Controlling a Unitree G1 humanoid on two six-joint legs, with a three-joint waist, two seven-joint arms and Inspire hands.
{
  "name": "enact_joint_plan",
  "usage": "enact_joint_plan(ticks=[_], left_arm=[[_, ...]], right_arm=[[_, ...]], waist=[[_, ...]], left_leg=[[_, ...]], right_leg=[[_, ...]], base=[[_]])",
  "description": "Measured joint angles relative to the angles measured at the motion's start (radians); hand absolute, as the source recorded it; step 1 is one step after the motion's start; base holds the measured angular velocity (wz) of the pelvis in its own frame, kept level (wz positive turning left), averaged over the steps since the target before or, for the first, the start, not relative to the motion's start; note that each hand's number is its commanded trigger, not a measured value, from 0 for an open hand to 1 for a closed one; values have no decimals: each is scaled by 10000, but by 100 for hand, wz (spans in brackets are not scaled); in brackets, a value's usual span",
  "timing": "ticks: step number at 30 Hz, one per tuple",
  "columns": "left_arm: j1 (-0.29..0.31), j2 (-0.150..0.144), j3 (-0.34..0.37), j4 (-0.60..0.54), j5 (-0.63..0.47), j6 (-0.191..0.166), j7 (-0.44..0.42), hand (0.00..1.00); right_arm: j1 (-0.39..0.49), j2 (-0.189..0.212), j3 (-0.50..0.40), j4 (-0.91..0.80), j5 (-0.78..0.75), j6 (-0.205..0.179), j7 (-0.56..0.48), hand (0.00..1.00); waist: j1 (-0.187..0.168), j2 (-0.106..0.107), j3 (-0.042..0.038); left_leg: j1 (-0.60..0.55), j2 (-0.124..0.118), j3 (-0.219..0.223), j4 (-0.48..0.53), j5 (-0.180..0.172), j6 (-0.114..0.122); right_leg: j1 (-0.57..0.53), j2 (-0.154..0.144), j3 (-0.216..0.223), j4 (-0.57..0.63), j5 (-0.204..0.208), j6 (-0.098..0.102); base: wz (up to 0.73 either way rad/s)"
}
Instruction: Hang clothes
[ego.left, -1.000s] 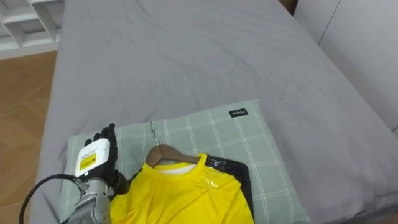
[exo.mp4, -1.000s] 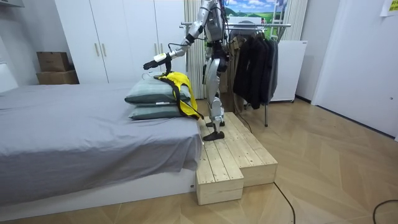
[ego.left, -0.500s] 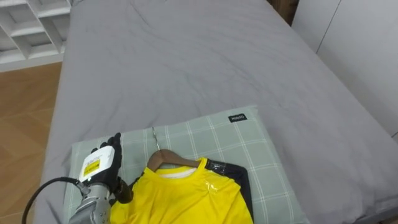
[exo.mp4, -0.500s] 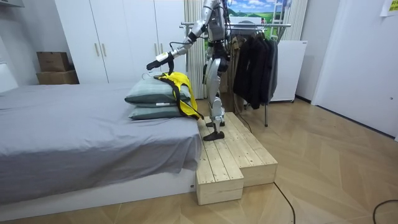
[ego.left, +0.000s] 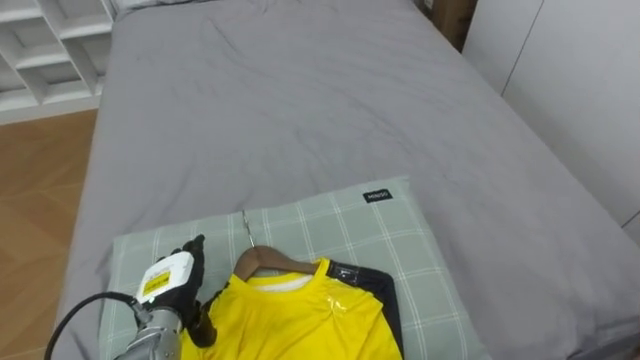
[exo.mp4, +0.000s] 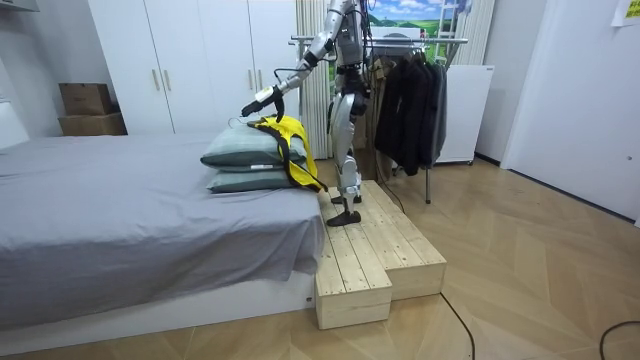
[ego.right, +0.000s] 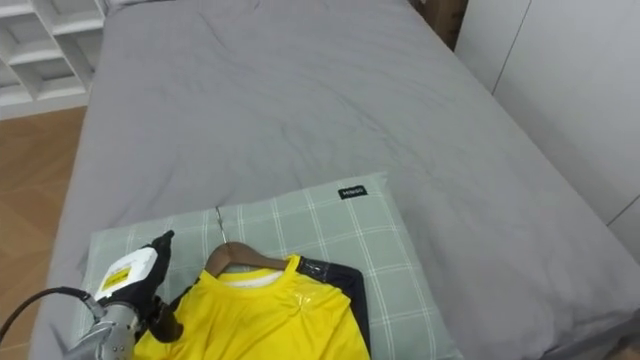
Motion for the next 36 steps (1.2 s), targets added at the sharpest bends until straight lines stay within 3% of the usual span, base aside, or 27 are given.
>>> enact_joint_plan(ticks=[10, 19, 33, 36], left_arm=[[2, -84, -77, 276, -293, 3, -208, 0], [6, -702, -179, 603, -506, 136, -210, 0], [-67, -760, -176, 874, -937, 99, -180, 0], [-174, -759, -169, 860, -924, 98, -117, 0]], right_arm=[[1, 1, 95, -11, 7, 14, -67, 0], [-17, 9, 302, -215, 9, 78, -224, 0], [-61, 72, 361, -304, 136, 73, -519, 0], [-88, 71, 358, -311, 137, 73, -538, 0]], waist=[[-91, -3, 2], [-123, -2, 2], [-145, 19, 44], [-145, 44, 90]], left_leg=[[-10, 5, 72, -101, -1, -1], [-157, 17, 170, -122, -1, -2], [-736, 29, 185, -95, 1, 1], [-1006, 46, 184, 10, 2, 2]], right_leg=[[-55, 2, 46, -6, 16, 0], [-277, 30, 229, 26, 22, 2], [-935, 40, 253, 164, 25, 8], [-1175, 42, 253, 256, 25, 9]], base=[[0], [-3], [0], [0]])
